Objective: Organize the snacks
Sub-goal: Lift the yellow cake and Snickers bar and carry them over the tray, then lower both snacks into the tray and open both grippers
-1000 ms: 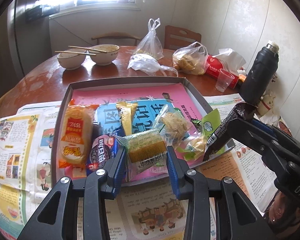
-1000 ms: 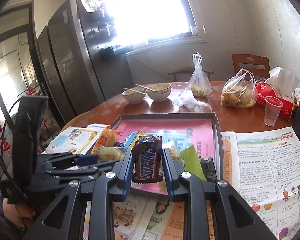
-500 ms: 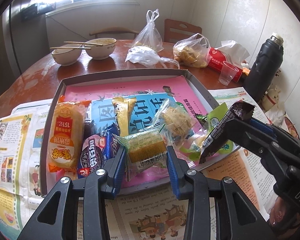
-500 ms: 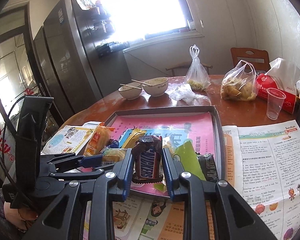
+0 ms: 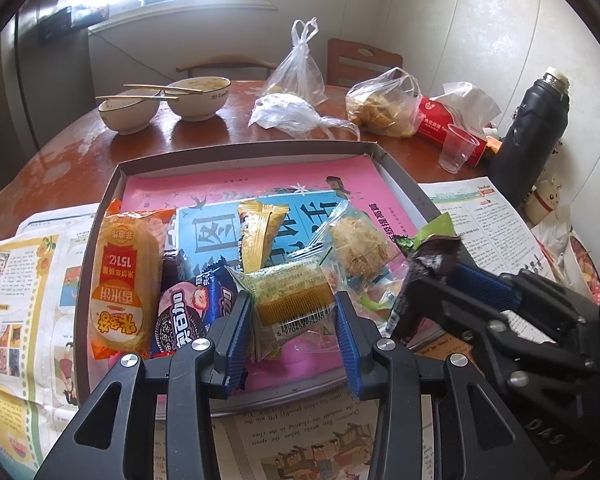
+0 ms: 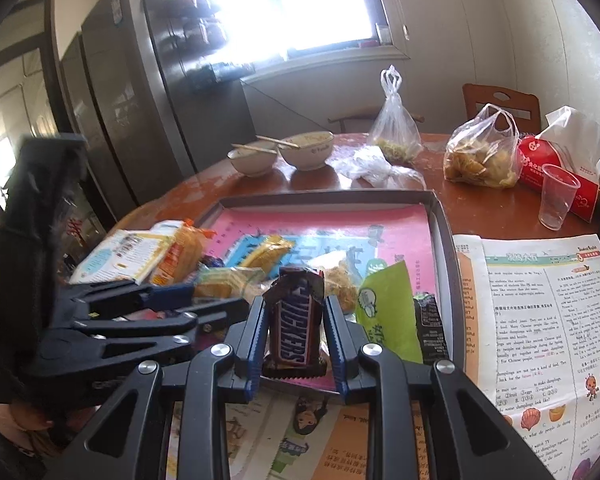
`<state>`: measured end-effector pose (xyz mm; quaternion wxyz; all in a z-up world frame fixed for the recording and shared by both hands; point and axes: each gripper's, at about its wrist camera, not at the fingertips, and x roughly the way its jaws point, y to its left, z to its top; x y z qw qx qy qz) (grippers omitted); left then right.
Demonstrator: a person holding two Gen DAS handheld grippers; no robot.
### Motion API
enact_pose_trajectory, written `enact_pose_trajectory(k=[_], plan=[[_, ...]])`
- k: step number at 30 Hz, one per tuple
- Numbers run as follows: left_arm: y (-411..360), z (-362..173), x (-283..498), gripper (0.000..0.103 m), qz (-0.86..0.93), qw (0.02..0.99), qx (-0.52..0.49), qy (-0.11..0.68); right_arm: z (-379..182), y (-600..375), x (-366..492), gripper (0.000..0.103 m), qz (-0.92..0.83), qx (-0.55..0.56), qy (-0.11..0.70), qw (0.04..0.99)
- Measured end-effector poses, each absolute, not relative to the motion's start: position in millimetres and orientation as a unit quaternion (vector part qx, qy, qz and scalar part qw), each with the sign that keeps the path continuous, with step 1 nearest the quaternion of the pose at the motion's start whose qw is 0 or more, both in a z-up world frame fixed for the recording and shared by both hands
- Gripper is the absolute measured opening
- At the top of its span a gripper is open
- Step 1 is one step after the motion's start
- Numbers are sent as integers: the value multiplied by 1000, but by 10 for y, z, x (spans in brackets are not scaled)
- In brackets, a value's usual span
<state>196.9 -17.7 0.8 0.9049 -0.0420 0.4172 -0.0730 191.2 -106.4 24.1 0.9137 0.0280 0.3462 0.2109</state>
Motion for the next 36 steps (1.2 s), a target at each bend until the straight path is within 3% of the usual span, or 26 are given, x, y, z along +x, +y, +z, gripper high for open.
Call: enact_pose_trajectory(k=[8, 13, 20, 36], plan=[[-172, -4, 1999, 43, -74, 904, -43, 419, 177, -1071, 1952, 29, 210, 36, 354, 910], [-186, -15, 1989, 44, -75, 903, -42, 421, 195, -1077, 1939, 37, 210, 35, 354, 911], [-202, -18, 1956, 46, -76, 901, -39, 424, 245, -1111, 1917, 40, 210, 43, 351, 912], [-171, 105, 1820, 58, -68, 907, -36, 413, 413, -1170, 1815, 56, 203, 48, 325, 922]])
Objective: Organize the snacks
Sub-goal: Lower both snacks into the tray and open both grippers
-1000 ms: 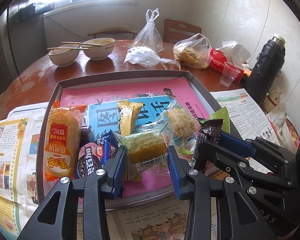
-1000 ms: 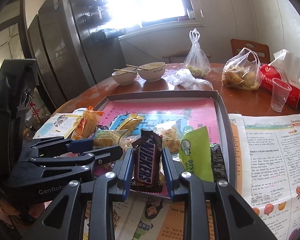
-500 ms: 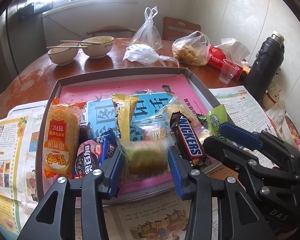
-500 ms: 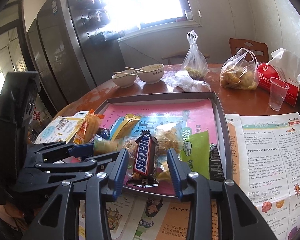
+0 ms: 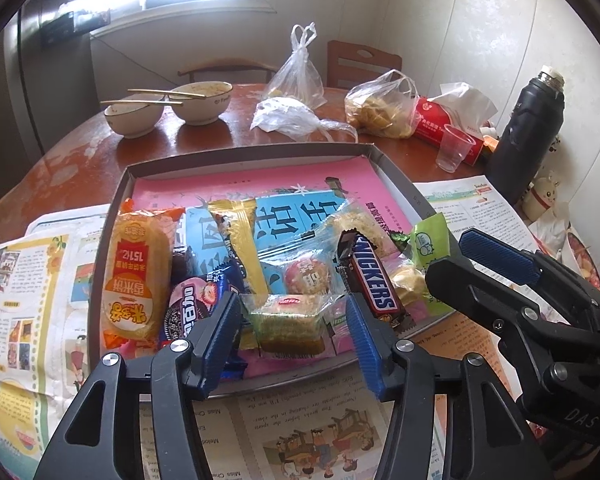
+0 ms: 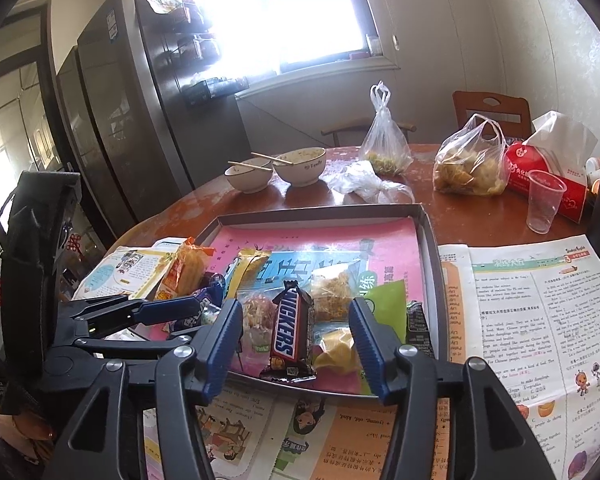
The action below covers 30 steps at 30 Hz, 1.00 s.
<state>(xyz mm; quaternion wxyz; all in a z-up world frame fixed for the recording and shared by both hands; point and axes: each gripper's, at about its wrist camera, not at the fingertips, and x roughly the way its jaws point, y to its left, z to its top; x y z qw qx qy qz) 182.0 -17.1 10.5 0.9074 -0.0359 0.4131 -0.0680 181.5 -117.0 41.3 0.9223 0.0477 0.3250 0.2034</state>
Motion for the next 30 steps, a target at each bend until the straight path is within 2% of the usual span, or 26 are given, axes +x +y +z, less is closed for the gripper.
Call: enact_pose_trajectory(k=[10, 23, 30], plan=[[-118, 179, 1770, 63, -56, 912, -36, 405, 461, -1176, 1775, 64, 197, 46, 320, 926], [42, 108, 1755, 64, -37, 908, -46, 416, 366, -1129, 1826, 64, 170, 11, 343, 924], [108, 83, 1776, 69, -34, 906, -58, 417, 278, -1178, 1878, 64, 153, 8, 361, 920]])
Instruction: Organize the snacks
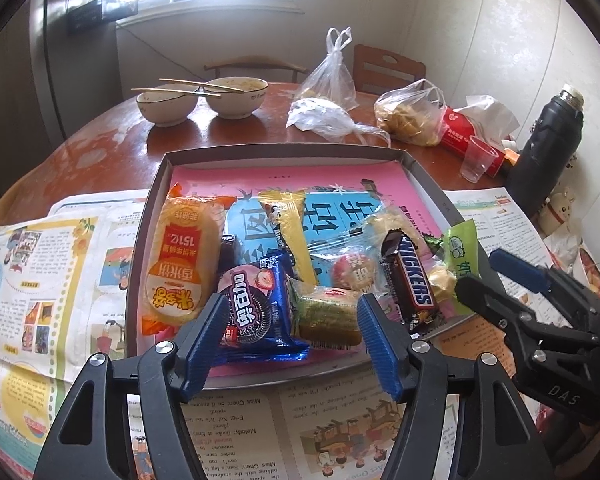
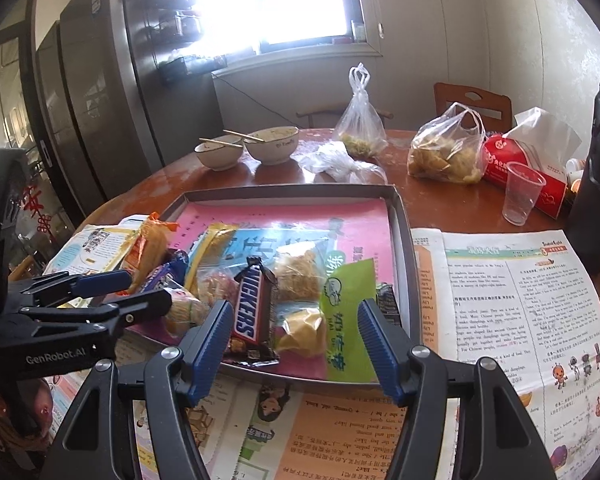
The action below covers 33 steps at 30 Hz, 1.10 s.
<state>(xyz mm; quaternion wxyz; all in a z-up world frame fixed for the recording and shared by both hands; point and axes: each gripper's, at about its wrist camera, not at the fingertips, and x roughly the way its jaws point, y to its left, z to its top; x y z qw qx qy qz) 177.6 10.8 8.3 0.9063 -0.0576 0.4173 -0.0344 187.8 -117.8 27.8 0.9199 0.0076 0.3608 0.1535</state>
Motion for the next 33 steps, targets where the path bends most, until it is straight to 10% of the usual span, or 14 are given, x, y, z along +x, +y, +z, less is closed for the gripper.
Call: enact_pose_trajectory(k=[33], plan=[[175, 6, 1886, 74, -34, 905, -72, 417, 44, -980, 1922, 64, 181, 3, 384, 905]])
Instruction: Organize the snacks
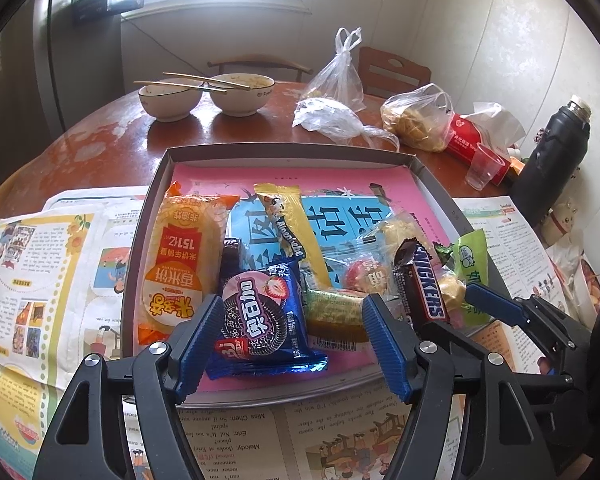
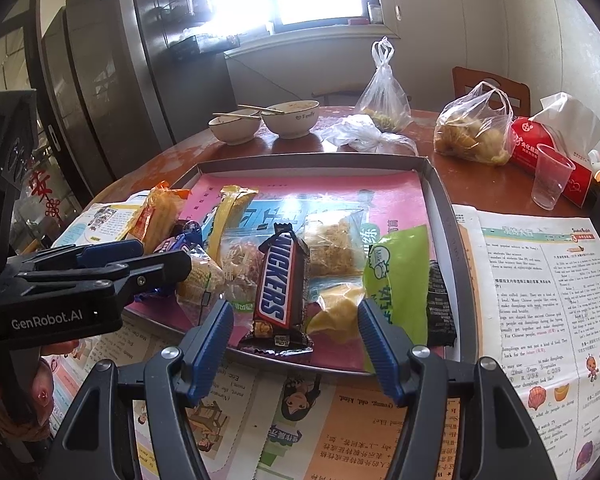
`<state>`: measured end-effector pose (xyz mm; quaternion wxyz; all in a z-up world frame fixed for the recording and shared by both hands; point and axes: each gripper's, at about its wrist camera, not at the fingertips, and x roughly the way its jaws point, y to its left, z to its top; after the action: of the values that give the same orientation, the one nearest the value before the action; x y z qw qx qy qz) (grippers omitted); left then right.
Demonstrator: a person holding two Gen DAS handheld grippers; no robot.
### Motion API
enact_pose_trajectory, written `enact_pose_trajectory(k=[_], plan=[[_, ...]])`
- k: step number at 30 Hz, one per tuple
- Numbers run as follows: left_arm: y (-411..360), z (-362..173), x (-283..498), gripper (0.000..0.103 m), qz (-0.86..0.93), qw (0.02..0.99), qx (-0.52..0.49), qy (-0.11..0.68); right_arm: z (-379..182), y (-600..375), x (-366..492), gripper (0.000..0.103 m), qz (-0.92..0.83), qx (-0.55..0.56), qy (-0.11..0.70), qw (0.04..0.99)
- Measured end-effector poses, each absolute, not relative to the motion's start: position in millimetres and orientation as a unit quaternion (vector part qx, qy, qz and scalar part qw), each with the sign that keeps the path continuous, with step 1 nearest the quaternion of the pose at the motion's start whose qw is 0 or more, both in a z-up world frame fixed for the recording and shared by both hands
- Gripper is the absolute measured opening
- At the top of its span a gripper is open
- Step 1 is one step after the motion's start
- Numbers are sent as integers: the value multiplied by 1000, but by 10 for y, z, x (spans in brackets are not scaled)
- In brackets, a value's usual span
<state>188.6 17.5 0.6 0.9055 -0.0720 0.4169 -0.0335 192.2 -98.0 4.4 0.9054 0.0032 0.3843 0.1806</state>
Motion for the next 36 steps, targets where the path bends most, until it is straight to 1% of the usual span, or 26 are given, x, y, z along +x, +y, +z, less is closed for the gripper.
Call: enact_pose_trajectory(k=[9, 13, 14, 16, 19, 26, 31, 36], plan=[[149, 37, 1849, 73, -33, 905, -67, 418, 142, -1013, 1891, 64, 178, 10, 367, 913], [161, 135, 1768, 73, -32, 912, -67, 403, 235, -1049, 1840, 65, 170, 13, 348, 922], [164, 174, 1736, 73, -32, 915, -67, 397, 269, -1061, 1817, 66, 166, 14, 341, 925], [174, 255, 1656, 74, -32, 920, -68, 385, 350, -1089, 1756, 73, 162, 17, 326, 931], [178, 323, 1504, 75, -31, 924, -70, 375, 446, -1119, 1650, 80, 155, 18, 313, 937], [176, 238, 1093, 75, -16, 924, -74, 374, 452, -1097, 1375, 83, 142, 12, 326, 935], [154, 48, 821, 75, -3, 919, -85, 385, 383, -1066, 1088, 91, 127, 3, 322, 938], [55, -28, 692, 75, -10, 916, -72, 396, 340, -1089, 975, 92, 124, 12, 333, 935]])
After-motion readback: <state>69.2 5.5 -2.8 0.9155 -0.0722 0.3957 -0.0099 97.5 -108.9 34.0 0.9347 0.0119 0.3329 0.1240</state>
